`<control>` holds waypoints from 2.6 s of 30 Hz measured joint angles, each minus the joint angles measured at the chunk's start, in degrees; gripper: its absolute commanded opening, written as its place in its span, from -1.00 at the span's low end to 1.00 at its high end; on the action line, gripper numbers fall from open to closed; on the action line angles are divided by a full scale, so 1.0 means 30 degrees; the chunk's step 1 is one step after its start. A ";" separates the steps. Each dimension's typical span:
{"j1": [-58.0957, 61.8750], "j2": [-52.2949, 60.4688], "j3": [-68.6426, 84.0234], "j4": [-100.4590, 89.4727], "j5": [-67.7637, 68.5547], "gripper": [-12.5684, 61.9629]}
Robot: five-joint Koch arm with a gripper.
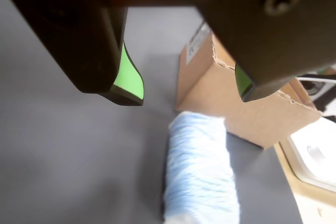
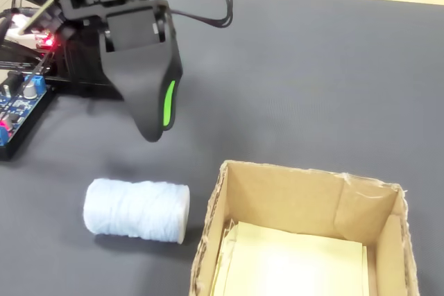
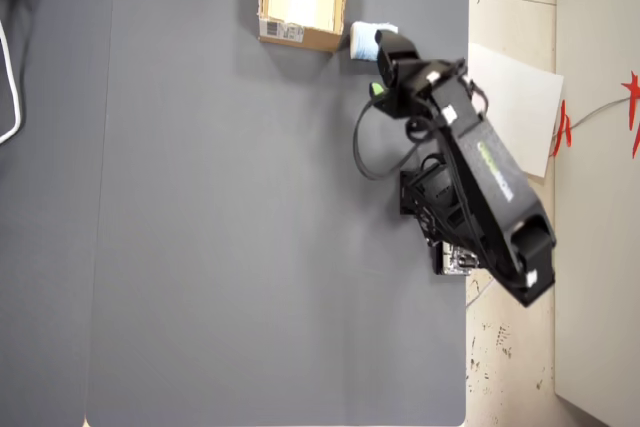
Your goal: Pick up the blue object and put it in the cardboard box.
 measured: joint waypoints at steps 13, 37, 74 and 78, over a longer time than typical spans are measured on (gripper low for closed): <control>0.1494 -0.6621 -0.3574 -0.0029 0.0557 0.22; 0.2842 -1.1104 -0.4570 -0.0234 0.0762 -0.04; -0.2490 -0.3398 0.1758 -1.8457 0.5098 -0.03; -0.3691 -0.5039 0.0234 -1.8457 0.5127 -0.01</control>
